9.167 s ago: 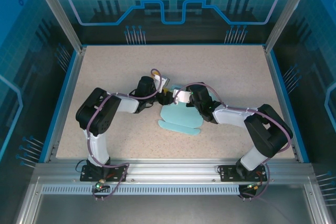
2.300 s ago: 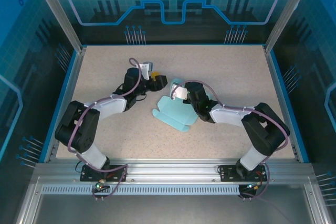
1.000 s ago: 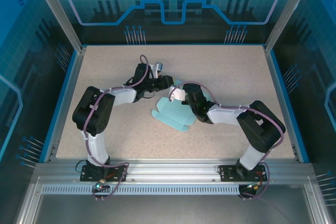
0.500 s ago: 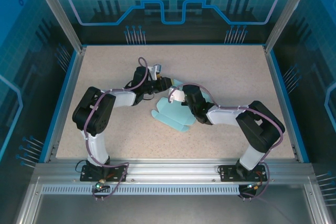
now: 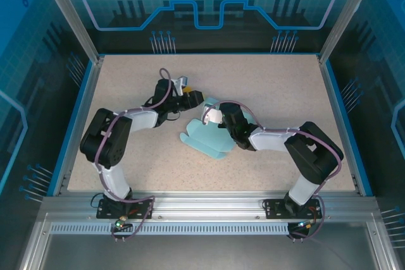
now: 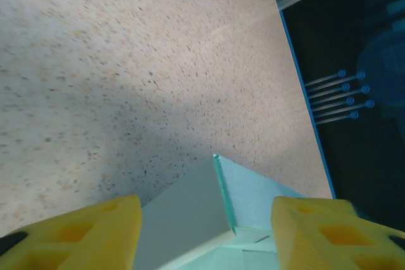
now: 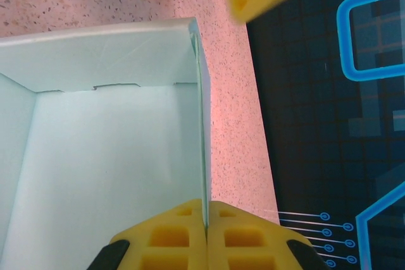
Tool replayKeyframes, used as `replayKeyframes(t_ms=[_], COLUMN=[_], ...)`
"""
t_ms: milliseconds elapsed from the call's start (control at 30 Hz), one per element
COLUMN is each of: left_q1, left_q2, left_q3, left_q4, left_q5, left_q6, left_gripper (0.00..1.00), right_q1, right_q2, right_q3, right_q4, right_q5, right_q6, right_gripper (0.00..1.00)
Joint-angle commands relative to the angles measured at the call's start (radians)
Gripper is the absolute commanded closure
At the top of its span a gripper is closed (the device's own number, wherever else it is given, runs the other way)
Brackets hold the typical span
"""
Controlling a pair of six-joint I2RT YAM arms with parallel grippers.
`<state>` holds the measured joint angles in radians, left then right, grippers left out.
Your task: Fold the paper box
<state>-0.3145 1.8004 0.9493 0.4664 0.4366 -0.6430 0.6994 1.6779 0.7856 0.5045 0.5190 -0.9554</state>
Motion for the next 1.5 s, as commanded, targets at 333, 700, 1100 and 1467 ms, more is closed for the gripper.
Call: replayKeyframes(t_ms=[333,700,1100,1467], left_q1=[0.006,-0.106,-0.170,-0.181], left_q2=[-0.132,-0.063,-0.007,-0.004], left_q3=[-0.176,-0.105,-0.021,-0.024], left_q4=[0.067,-0.020,-0.058,-0.028], left_q5=[-0.047,-0.180,-0.307,-0.319], left_q6=[0.363,0.569,0.661,0.664], left_gripper=[0.36,0.36,0.56,0.77], right_q1=[-0.044,-0.076,-0.081,-0.084], right_q2=[-0.103,-0.153,-0.156,-0.151], right_q3=[0.007,0.005,-0.001,0.002], right_q4=[-0.104,-0.134,-0.133,-0.133], right_q5=[-0.157,-0.220,-0.232,-0.234], right_q6=[0.140,0.198,0.219,0.227], right_gripper=[1.00,1.00,1.00,1.00])
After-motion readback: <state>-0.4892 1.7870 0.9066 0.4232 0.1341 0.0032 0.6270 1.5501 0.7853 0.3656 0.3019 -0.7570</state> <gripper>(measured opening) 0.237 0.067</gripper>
